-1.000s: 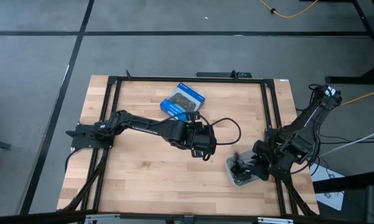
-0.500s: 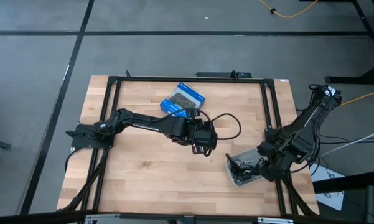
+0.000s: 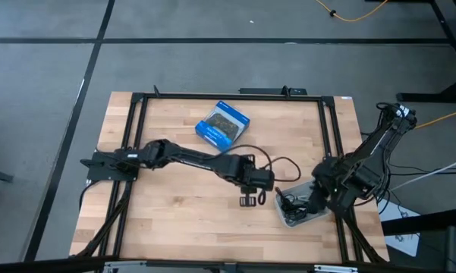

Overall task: Pick and place USB-C Cables
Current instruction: Put the black charger cable into the gray bin

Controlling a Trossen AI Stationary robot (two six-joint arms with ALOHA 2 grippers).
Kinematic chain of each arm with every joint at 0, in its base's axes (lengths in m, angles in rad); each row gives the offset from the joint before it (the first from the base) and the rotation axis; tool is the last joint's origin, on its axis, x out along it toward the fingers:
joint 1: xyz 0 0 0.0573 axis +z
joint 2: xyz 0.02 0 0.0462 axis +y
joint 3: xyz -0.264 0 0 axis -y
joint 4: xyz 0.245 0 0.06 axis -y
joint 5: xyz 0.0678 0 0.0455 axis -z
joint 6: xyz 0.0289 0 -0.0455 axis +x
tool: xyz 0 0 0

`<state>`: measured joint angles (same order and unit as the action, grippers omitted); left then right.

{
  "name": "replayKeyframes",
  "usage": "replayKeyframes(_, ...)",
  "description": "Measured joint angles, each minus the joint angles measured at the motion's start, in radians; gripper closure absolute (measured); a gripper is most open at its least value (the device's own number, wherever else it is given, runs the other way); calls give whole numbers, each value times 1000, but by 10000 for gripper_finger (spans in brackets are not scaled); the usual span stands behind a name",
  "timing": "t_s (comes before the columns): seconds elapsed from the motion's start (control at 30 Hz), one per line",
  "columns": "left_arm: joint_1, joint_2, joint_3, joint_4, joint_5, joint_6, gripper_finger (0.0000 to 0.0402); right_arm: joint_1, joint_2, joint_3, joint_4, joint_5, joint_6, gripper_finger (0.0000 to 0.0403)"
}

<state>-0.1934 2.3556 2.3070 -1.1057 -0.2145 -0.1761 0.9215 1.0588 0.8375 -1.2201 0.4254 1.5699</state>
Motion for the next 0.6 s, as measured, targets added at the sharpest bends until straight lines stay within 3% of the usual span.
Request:
replayKeyframes(0.2, -14, -3, 1, 207, 1, 30, 298, -18, 0, 0, -347, 257, 202, 291)
replayKeyframes(0.47, -10, 75, 0, 289, 142, 82, 298, -58, -30, -3, -344, 286, 172, 291)
replayKeyframes(0.6, 4, 98, 0, 326, 141, 82, 298, -81, -47, -3, -351, 334, 131, 291)
